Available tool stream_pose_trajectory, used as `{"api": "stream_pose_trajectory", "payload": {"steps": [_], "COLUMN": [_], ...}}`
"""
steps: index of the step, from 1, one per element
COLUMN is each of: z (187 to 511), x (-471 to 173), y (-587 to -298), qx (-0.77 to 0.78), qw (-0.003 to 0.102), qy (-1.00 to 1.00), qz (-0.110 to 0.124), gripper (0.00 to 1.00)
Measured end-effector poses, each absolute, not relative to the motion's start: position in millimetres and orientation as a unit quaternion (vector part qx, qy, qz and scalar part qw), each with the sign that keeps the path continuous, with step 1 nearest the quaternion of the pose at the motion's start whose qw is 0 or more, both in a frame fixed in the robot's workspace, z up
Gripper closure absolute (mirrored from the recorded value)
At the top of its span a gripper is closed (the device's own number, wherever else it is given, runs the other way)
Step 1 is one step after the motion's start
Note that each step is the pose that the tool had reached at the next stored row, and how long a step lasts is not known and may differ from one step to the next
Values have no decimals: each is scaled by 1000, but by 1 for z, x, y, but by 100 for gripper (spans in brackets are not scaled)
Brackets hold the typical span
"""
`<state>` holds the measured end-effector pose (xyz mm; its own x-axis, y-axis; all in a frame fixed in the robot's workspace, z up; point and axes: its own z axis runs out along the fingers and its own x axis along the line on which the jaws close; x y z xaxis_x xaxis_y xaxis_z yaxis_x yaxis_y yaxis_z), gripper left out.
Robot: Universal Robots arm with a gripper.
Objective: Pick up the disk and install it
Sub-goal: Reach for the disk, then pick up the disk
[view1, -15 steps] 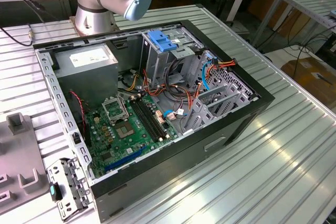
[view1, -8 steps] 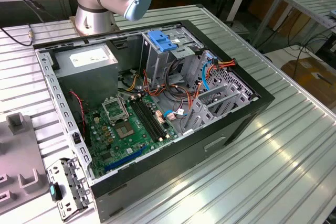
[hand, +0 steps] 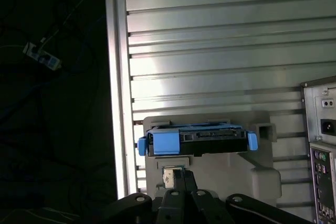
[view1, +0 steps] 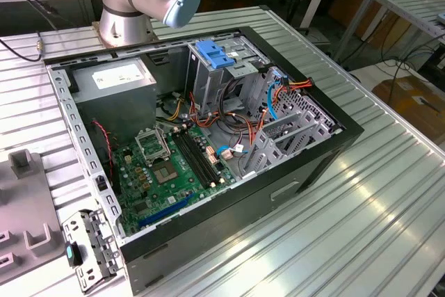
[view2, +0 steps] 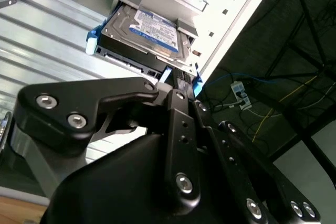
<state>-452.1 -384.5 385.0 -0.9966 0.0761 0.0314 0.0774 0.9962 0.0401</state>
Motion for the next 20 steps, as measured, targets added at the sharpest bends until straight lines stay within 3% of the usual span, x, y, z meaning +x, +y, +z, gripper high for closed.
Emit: {"api": "stream_pose_trajectory", "payload": {"steps": [20], "z": [385], "x": [-452], "y": [-384], "qx": [-30], "qw": [15], "qy": [-999], "qz": [-21], "gripper": [89]}}
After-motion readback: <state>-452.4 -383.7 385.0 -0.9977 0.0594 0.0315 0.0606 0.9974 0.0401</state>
